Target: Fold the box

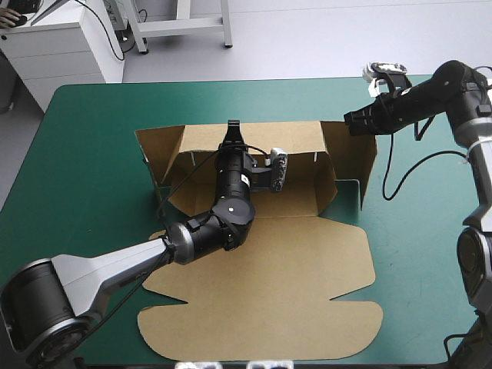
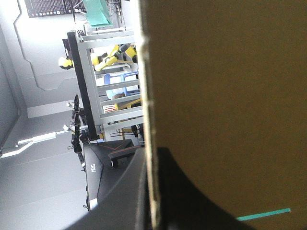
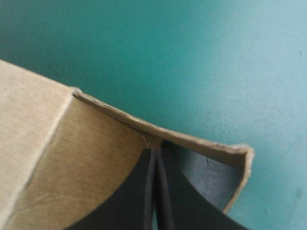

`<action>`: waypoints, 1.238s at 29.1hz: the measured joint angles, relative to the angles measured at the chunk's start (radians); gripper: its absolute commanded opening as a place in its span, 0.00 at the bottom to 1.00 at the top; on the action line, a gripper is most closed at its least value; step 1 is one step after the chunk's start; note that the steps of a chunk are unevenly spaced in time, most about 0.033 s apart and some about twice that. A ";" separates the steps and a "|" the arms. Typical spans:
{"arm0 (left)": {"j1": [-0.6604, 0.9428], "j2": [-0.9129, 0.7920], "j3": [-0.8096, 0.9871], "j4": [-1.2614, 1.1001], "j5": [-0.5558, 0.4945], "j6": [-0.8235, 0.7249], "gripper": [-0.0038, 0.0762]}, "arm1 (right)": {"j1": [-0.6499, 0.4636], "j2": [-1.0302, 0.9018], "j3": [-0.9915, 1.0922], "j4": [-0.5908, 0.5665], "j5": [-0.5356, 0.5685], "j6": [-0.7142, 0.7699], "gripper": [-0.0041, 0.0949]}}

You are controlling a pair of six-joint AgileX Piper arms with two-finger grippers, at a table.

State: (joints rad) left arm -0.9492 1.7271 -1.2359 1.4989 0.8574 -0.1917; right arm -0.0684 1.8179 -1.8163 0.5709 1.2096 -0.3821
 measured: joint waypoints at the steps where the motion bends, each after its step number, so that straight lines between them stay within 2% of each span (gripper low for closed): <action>1: 0.000 0.000 0.000 0.000 0.001 0.000 0.05 | -0.012 -0.002 0.001 0.037 -0.005 -0.013 0.02; 8: 0.000 0.000 0.000 0.000 0.001 0.000 0.05 | -0.081 -0.025 0.001 0.222 -0.028 -0.095 0.02; 15: 0.000 0.000 0.000 0.000 0.001 0.000 0.05 | -0.091 -0.023 0.000 0.249 -0.160 -0.127 0.02; 20: 0.000 0.000 0.000 0.000 0.001 0.000 0.05 | -0.093 0.005 -0.001 0.243 -0.194 -0.120 0.02; 32: 0.000 0.000 0.000 0.000 0.001 0.000 0.05 | -0.094 0.052 -0.001 0.144 -0.098 -0.076 0.02; 36: 0.000 0.000 0.000 0.000 -0.002 0.000 0.05 | -0.094 0.052 -0.001 0.106 -0.027 -0.076 0.02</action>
State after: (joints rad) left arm -0.9492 1.7271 -1.2359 1.4989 0.8558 -0.1917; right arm -0.1623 1.8702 -1.8175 0.6769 1.1821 -0.4578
